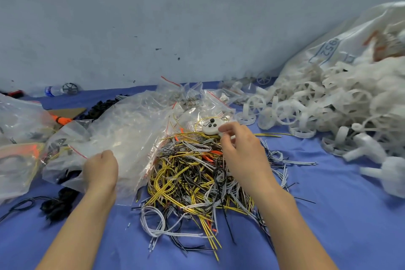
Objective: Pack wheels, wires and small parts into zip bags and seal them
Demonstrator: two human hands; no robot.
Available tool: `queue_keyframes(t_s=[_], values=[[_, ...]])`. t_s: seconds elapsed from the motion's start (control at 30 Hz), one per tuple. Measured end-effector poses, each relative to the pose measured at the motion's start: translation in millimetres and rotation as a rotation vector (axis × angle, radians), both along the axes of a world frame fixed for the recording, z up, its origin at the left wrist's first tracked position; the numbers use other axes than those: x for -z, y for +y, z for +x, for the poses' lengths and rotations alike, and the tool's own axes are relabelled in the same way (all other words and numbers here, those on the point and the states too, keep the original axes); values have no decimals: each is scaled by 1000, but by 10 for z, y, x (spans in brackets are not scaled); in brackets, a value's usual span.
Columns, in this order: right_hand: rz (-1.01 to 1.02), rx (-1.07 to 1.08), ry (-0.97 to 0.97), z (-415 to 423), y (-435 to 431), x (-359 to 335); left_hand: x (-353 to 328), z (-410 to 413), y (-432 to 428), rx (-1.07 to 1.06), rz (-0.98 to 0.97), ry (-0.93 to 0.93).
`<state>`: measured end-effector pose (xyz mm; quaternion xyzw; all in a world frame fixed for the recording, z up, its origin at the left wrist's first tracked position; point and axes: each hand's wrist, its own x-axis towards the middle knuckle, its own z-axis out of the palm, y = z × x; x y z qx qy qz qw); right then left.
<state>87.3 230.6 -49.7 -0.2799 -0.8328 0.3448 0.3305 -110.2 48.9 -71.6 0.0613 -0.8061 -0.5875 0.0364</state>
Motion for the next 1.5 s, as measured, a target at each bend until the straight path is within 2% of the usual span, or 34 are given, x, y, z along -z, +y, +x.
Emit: queue_keyframes(t_s=[0.07,0.17,0.23,0.3,0.37,0.43,0.5,0.6,0.7,0.9,1.13,1.23,1.3,1.37,1.43,1.5], values=[[4,0,10,10,-3,-12,-140,94,25,35,-111,254],[-12,16,92,15,-6,-56,-589,431,212,198,-65,725],[-80,-6,225,32,-26,-117,-846,712,418,429,61,886],[-179,-46,387,58,-64,-194,-962,987,641,653,131,945],[-278,-68,533,83,-97,-256,-938,1208,852,781,123,921],[-340,-73,603,110,-101,-272,-800,1318,999,837,146,815],[-356,-74,578,137,-83,-228,-585,1347,1055,845,178,681],[-331,-32,425,172,-52,-129,-279,1352,1062,873,204,486],[-289,-13,348,186,-42,-99,-141,1378,1080,881,176,467],[-258,36,324,245,-24,-76,-109,1459,1118,879,210,419],[-380,-70,384,277,-59,-35,-157,1497,1052,1033,432,156],[-378,-53,389,326,-64,-44,-166,1519,1048,1007,511,80],[-366,19,402,382,-37,-55,-175,1508,1056,926,518,112],[-322,121,429,445,-15,-90,-194,1490,1072,815,441,270],[-224,238,479,499,-27,-144,-255,1510,1109,740,400,411],[-71,353,530,535,-77,-203,-345,1573,1196,775,431,433]])
